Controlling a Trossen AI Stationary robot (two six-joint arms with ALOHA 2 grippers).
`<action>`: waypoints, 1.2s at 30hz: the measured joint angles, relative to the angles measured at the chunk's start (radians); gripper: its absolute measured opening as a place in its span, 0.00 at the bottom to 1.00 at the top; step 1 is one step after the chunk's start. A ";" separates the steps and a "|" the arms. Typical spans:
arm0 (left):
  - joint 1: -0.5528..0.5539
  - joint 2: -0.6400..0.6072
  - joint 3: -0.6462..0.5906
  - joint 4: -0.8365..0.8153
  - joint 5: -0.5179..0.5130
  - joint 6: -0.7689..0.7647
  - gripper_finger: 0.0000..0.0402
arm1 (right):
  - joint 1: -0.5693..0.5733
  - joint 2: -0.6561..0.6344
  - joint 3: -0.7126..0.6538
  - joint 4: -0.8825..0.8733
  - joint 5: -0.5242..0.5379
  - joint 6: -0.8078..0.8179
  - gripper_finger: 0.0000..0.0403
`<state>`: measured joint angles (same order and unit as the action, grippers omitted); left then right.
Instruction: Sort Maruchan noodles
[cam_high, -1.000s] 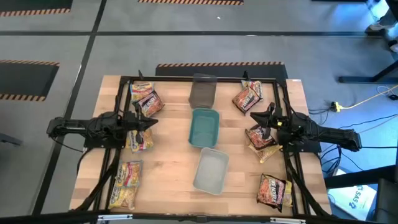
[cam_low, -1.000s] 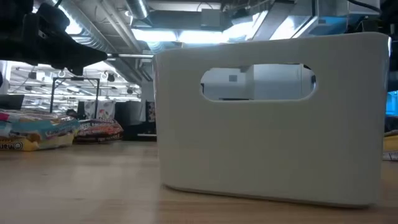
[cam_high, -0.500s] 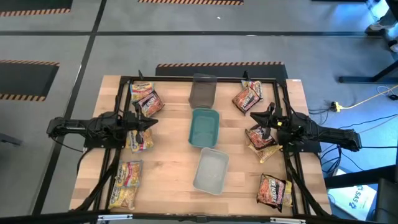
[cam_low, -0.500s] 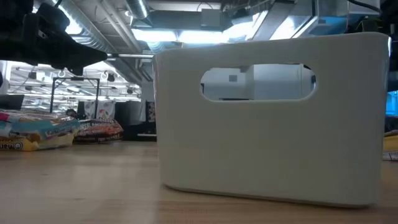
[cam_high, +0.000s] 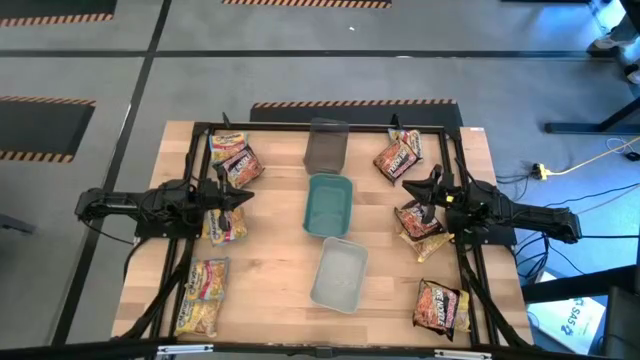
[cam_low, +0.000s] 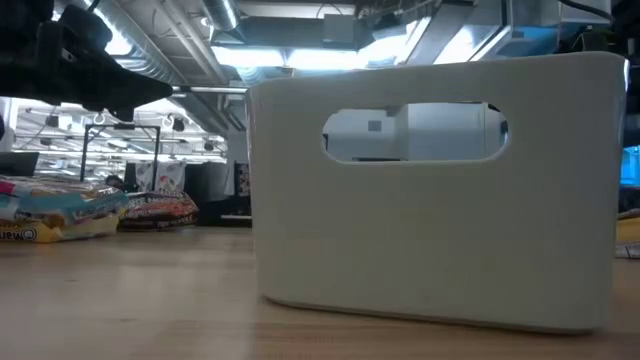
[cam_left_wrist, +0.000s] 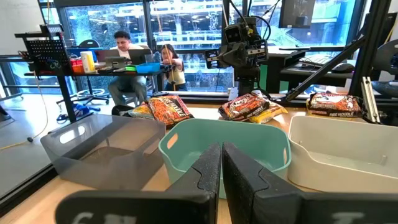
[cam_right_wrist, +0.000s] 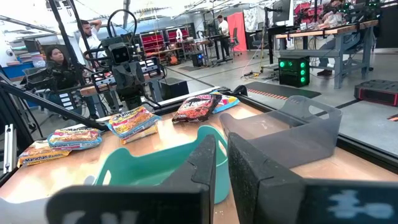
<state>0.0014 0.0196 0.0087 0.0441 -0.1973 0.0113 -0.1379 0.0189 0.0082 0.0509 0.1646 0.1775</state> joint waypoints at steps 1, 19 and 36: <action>0.000 0.000 0.000 0.000 0.000 0.000 0.03 | 0.000 0.000 0.000 0.000 0.000 0.000 0.08; 0.000 0.000 0.000 0.001 0.000 -0.001 0.03 | 0.000 0.000 0.000 0.000 0.000 0.000 0.08; 0.000 0.000 0.001 0.251 -0.046 -0.024 0.03 | 0.000 0.000 -0.001 0.232 0.042 -0.013 0.08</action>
<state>0.0013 0.0196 0.0097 0.2953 -0.2437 -0.0131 -0.1383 0.0189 0.0071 0.2832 0.2064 0.1642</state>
